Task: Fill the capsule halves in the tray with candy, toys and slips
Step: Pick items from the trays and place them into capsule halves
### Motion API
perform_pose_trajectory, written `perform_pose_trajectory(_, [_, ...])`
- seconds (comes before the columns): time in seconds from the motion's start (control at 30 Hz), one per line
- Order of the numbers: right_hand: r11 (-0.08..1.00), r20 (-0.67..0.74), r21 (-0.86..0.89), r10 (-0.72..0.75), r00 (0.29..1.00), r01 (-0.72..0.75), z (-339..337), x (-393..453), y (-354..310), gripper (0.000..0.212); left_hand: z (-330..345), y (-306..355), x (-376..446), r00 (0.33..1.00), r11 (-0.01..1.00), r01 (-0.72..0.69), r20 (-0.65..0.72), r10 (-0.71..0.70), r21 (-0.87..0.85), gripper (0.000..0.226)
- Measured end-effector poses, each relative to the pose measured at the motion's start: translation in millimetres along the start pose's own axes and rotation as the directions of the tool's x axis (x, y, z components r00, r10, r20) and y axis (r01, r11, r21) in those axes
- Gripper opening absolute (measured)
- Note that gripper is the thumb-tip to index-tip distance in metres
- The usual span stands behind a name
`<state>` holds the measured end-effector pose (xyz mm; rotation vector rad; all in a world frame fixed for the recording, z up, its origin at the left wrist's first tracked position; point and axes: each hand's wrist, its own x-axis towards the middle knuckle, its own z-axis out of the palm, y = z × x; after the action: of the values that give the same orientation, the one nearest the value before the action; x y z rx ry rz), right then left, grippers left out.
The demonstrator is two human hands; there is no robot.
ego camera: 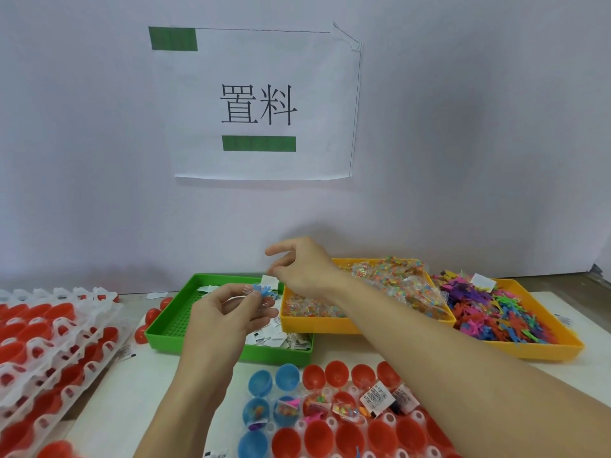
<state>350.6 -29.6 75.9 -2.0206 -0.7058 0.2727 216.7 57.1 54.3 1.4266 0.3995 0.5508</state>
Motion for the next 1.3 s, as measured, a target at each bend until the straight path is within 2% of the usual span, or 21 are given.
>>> perform_pose_trajectory(0.17, [0.998,-0.091,0.056,-0.016,0.996,0.021,-12,-12,-1,0.024,0,3,-1,1.0,0.998,0.014,0.017,-0.013,-0.055,0.007])
perform_pose_trajectory(0.33, [0.968,-0.177,0.206,-0.106,0.978,0.142,-42,-58,0,0.03,10,13,-8,0.996,0.989,0.036,0.081,-0.025,-0.141,0.006])
perform_pose_trajectory(0.57, [0.964,-0.293,0.157,-0.162,0.942,0.215,-80,-134,0,0.041,51,23,-36,0.965,0.984,0.073,0.26,-0.028,-0.163,0.004])
perform_pose_trajectory(0.8, [0.954,-0.365,0.062,-0.251,0.896,0.293,-84,-161,0,0.049,83,20,-61,0.923,0.993,0.048,0.384,-0.004,-0.104,0.009])
perform_pose_trajectory(0.97, [0.948,-0.369,0.03,-0.283,0.885,0.316,-82,-163,-1,0.051,82,19,-61,0.924,0.997,0.035,0.383,-0.004,-0.075,0.008])
perform_pose_trajectory(1.13, [0.955,-0.273,0.099,-0.243,0.931,0.279,-84,-156,2,0.062,77,15,-55,0.929,0.997,0.037,0.37,-0.009,-0.07,0.011])
perform_pose_trajectory(1.3, [0.959,-0.247,0.183,-0.17,0.954,0.218,-83,-148,8,0.067,75,16,-54,0.909,0.991,0.041,0.416,0.015,-0.124,0.006])
